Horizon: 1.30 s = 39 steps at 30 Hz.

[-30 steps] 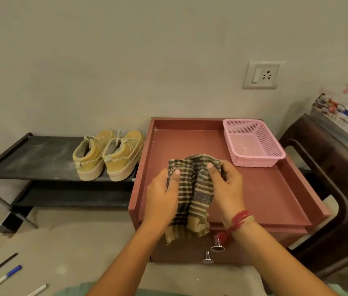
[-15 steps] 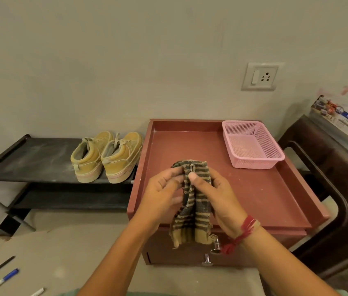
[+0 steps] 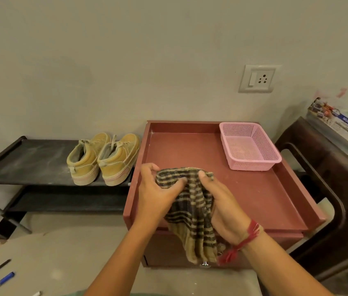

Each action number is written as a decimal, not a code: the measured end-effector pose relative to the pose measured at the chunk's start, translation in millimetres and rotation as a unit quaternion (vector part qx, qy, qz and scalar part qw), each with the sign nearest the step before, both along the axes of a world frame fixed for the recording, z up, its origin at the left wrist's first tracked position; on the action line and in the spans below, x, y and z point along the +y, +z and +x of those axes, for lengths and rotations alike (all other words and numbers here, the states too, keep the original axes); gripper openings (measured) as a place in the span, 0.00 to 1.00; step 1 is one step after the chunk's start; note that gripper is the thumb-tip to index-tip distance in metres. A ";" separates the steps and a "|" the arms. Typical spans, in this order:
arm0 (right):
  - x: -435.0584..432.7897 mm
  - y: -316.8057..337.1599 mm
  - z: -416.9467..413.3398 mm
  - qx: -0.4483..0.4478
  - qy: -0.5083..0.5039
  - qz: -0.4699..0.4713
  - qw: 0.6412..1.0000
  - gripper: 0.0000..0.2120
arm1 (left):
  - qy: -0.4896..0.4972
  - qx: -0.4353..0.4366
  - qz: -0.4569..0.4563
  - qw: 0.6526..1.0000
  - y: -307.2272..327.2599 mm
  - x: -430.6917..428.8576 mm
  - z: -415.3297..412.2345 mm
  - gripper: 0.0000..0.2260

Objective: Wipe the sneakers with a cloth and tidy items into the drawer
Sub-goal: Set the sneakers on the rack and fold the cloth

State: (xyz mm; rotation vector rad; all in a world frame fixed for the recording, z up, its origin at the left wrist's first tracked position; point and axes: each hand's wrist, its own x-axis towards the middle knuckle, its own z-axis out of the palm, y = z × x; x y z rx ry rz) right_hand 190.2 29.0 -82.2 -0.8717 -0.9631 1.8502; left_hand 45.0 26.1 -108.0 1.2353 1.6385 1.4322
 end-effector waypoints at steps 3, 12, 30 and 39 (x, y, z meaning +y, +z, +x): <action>-1.6 -1.6 1.1 -0.038 0.012 0.017 0.999 0.17 | 0.036 0.085 -0.005 0.996 3.3 -0.3 -1.8 0.27; 10.7 -12.4 12.2 -0.114 -0.155 0.016 0.981 0.17 | -0.187 -0.217 -0.128 0.950 11.1 -2.4 -16.8 0.20; 29.9 -9.9 59.3 -0.190 0.093 0.094 0.973 0.43 | -0.277 -0.133 -0.154 0.939 -5.1 0.7 4.3 0.39; 56.7 10.0 95.8 -0.240 -0.113 0.209 0.941 0.24 | -0.321 -0.104 -0.112 0.935 24.0 59.9 41.2 0.49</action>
